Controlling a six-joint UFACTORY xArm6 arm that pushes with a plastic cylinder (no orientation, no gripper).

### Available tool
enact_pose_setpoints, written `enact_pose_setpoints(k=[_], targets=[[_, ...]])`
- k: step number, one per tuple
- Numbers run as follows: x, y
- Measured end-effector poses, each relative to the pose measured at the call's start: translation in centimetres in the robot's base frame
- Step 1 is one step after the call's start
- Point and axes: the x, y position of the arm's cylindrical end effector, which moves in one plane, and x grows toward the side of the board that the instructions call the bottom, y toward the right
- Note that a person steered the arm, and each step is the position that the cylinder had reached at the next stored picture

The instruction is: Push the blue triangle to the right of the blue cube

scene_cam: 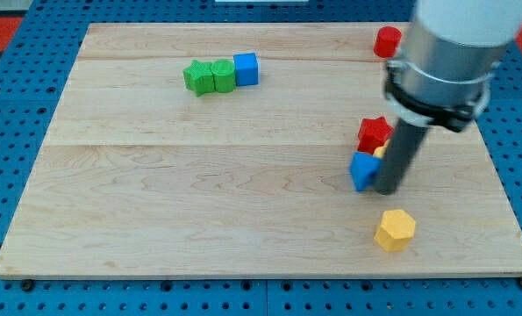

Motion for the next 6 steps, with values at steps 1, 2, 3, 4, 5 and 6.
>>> enact_pose_setpoints(k=[1, 2, 3, 4, 5, 6], targets=[[-0.7, -6.4], [-3.0, -8.5], [-2.7, -9.0], [1.1, -9.5], [1.9, -5.9], [-2.1, -4.0]])
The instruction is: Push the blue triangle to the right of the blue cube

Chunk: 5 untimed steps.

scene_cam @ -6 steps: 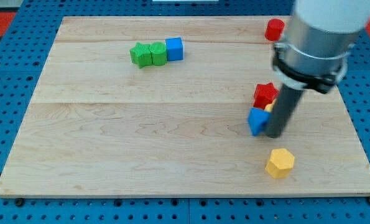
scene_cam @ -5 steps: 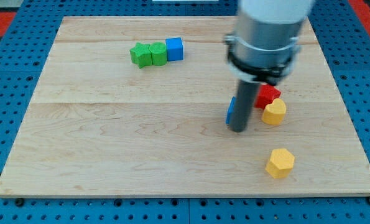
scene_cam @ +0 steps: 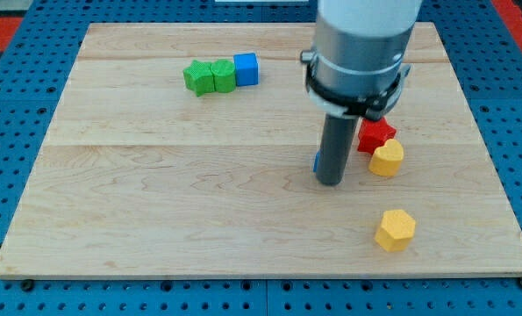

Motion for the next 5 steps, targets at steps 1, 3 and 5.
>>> enact_pose_setpoints(k=[1, 3, 5], targets=[[-2.0, 1.1], [-3.2, 0.1], [-9.1, -1.3]])
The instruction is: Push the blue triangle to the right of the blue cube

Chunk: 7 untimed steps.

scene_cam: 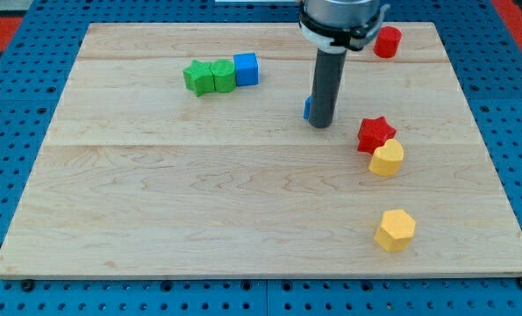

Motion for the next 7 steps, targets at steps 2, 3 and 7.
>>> enact_pose_setpoints(k=[2, 3, 7], targets=[[-5.5, 0.2], [-7.4, 2.1], [-12.2, 1.1]])
